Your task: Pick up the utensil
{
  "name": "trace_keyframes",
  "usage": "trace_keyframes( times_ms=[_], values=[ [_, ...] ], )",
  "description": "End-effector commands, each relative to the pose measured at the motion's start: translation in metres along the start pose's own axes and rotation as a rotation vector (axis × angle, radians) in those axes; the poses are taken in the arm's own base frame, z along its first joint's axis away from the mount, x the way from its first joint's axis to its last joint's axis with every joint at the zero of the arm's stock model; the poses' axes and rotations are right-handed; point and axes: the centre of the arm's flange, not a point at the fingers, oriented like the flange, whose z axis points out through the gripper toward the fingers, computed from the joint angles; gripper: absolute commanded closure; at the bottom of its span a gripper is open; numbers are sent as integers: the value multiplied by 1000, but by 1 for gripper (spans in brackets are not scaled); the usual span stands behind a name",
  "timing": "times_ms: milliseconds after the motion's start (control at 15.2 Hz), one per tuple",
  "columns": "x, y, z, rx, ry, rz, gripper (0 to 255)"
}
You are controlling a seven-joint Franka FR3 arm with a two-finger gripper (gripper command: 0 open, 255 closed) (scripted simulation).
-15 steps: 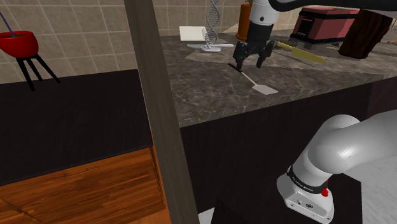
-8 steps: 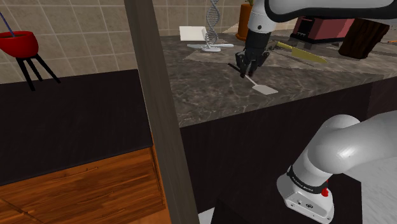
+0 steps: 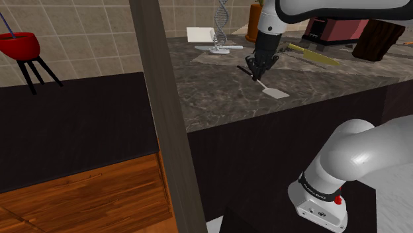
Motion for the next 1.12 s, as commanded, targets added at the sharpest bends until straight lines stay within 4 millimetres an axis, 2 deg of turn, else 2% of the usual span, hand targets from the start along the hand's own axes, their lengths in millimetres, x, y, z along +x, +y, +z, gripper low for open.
trace_keyframes(
  times_ms=[0,924,1056],
  values=[
    [0,0,-5,0,0,0,255],
    [5,0,-79,0,0,0,255],
    [5,0,-80,0,0,0,255]
  ],
)
